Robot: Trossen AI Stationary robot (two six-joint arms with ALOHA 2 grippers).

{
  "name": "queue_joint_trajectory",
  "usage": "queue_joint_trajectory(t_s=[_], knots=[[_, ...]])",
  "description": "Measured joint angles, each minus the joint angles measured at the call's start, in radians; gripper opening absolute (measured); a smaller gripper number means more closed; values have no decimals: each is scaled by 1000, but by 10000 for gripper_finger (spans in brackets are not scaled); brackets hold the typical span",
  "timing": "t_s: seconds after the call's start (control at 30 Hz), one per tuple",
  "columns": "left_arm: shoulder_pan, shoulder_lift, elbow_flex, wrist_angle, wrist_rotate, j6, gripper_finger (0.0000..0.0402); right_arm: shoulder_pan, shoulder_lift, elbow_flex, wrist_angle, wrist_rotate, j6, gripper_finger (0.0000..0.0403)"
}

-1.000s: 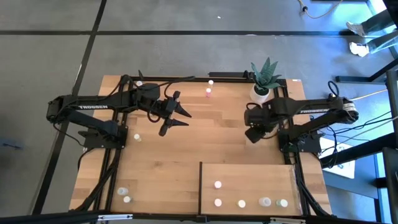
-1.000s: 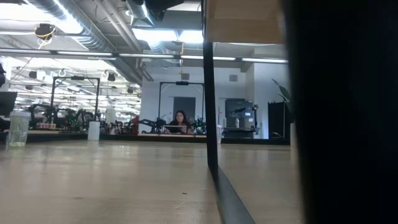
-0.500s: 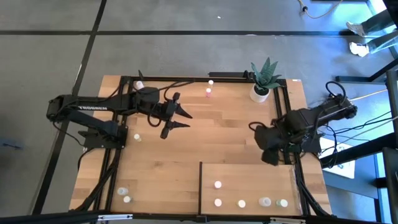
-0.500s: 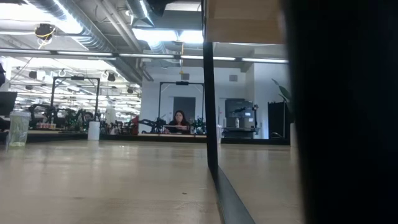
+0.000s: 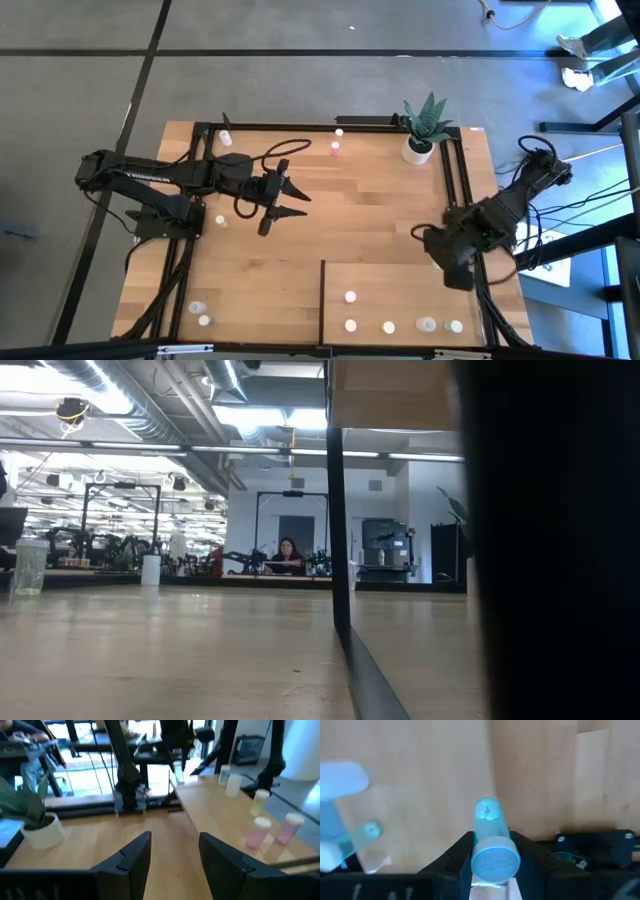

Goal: Pick and place medicine bottles onto shelf by color
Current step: Put the top blue pill bottle on the shelf aligned with the other blue pill bottle

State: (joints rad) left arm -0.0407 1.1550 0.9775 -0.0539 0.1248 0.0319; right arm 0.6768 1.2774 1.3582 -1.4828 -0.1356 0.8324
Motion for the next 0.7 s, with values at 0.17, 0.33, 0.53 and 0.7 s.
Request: queue_joint_trajectory(t_s=[0.17, 0.33, 0.53, 0.7], knots=[[-30, 30, 2, 52, -11, 0, 160, 113, -1, 0, 58, 1, 60, 119], [-41, 69, 2, 68, -14, -8, 160, 192, 6, 0, 143, 7, 107, 119], [-41, 99, 1, 76, 3, -26, 160, 233, 68, 0, 193, -10, 107, 119], [-53, 102, 1, 102, 25, -24, 160, 232, 108, 0, 189, -62, 107, 119]])
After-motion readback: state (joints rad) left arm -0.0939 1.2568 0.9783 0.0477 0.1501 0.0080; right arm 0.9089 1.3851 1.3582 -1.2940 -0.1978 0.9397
